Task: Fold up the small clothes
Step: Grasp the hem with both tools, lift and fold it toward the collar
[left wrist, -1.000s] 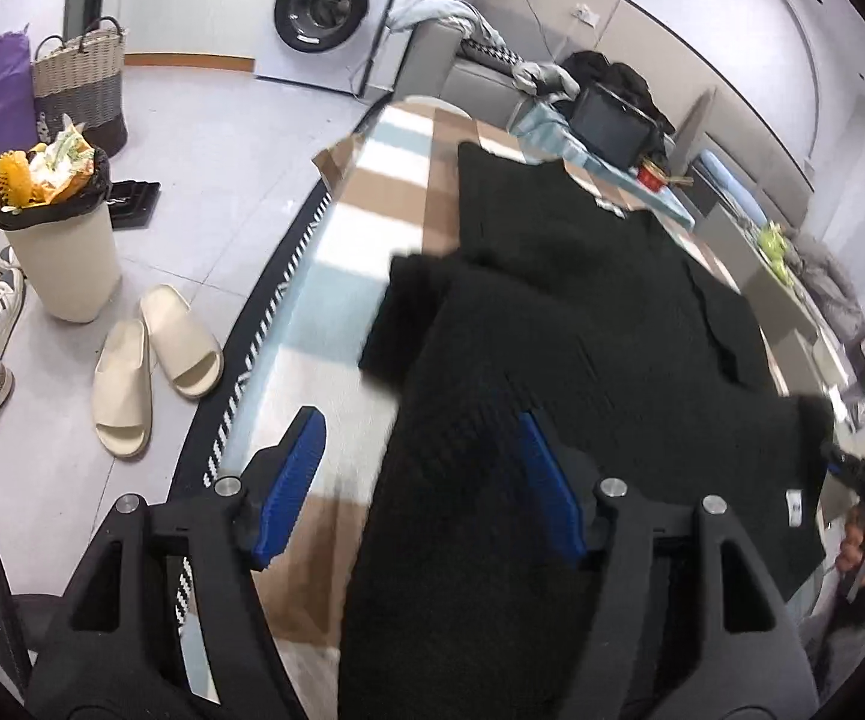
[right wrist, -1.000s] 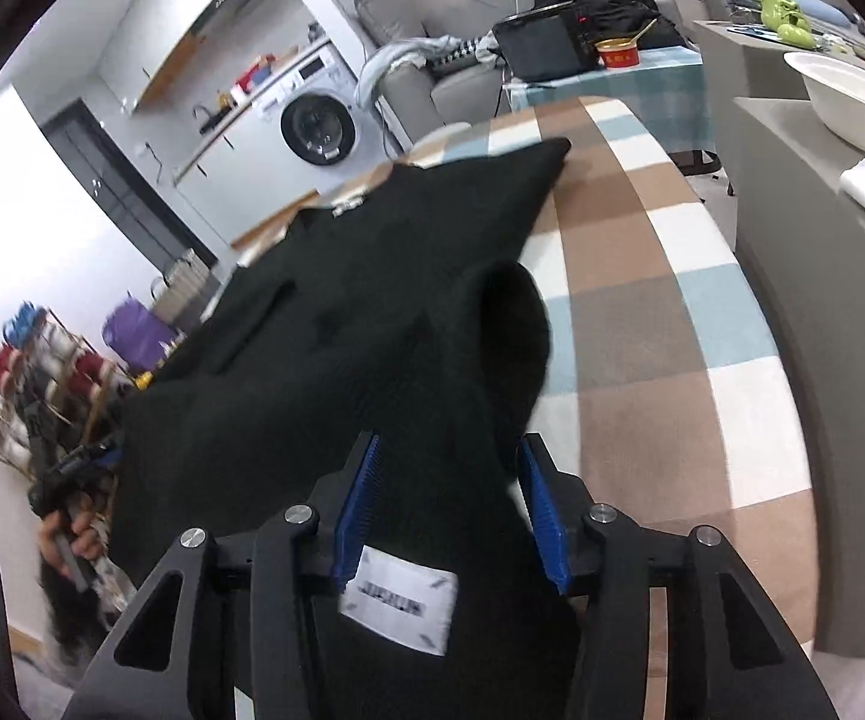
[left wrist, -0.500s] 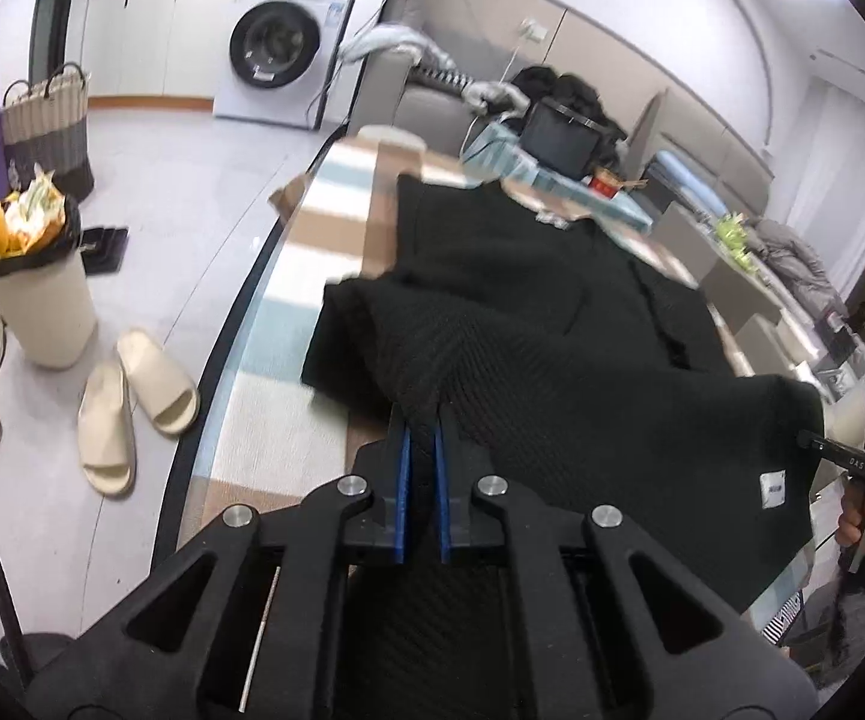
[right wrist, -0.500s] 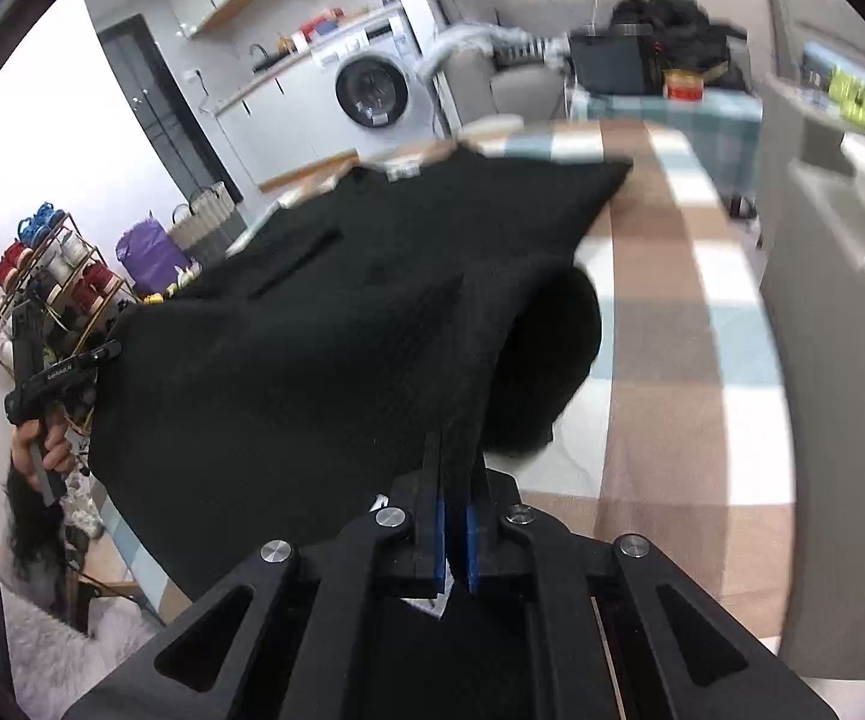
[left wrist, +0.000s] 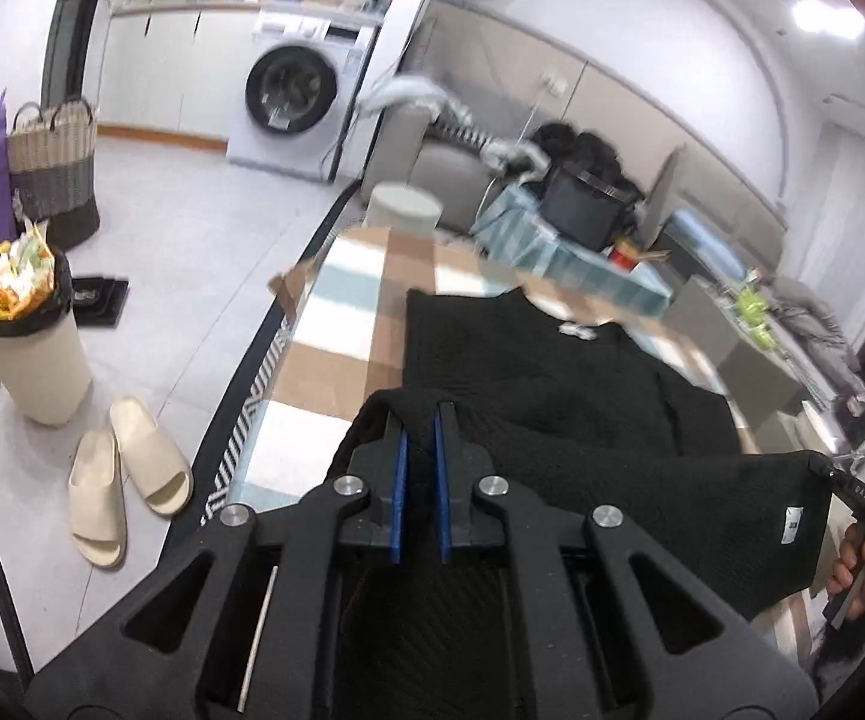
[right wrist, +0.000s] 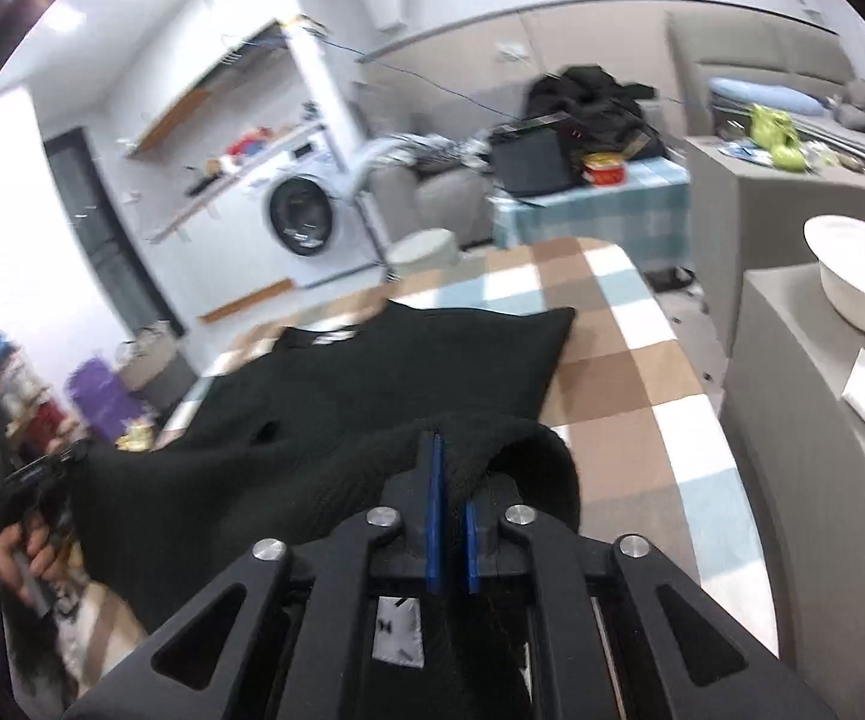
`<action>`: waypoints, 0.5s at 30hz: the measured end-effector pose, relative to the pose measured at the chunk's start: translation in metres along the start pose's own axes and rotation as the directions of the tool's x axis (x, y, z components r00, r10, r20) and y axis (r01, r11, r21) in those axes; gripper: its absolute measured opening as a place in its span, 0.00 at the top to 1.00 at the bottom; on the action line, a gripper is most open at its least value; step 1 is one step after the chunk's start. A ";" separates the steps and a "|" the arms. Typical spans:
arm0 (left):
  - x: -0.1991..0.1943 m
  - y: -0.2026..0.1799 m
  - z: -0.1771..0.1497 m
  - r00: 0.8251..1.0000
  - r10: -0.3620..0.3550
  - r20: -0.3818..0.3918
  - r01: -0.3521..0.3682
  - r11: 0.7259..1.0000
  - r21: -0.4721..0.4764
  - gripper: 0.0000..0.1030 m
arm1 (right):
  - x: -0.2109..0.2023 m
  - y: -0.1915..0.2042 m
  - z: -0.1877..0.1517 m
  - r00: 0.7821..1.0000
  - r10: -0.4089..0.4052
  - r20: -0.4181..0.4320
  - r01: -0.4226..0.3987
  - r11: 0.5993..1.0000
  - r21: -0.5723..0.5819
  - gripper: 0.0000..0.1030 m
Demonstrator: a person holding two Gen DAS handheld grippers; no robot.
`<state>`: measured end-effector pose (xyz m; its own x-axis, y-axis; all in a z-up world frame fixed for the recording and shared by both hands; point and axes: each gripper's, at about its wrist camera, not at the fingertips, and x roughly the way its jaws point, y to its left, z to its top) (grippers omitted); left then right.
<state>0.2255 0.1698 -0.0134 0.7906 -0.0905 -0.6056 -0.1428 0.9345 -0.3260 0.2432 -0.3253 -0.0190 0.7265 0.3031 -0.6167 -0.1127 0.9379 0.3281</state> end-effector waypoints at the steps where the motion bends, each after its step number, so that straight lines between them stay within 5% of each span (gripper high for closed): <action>1: 0.016 0.003 0.001 0.999 0.014 -0.046 -0.014 1.000 -0.004 0.93 | 0.015 -0.002 0.001 0.998 -0.042 -0.046 0.042 0.999 -0.004 0.72; 4: 0.041 0.010 -0.005 0.992 0.037 -0.121 -0.038 0.999 -0.008 0.90 | 0.034 -0.016 -0.004 0.988 -0.059 -0.146 0.063 0.998 0.026 0.63; 6: 0.044 0.013 -0.018 0.991 0.035 -0.129 -0.034 0.999 0.008 0.76 | 0.033 -0.028 -0.014 0.983 -0.033 -0.183 0.044 0.997 0.056 0.47; 8: 0.050 0.015 -0.027 0.988 0.076 -0.134 -0.074 0.997 0.023 0.36 | 0.034 -0.035 -0.022 0.978 -0.002 -0.209 0.016 0.997 0.069 0.47; 13: 0.075 0.015 -0.040 0.980 0.066 -0.190 -0.062 0.998 0.025 0.37 | 0.056 -0.030 -0.025 0.968 0.075 -0.240 -0.059 0.996 0.073 0.47; 15: 0.084 0.009 -0.044 0.976 0.050 -0.213 -0.042 0.998 0.041 0.54 | 0.066 -0.019 -0.024 0.966 0.066 -0.249 -0.061 0.998 0.028 0.53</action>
<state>0.2646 0.1559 -0.0994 0.6374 -0.1149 -0.7619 -0.1517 0.9507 -0.2704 0.2771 -0.3187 -0.0827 0.5257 0.3970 -0.7524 -0.1382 0.9126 0.3849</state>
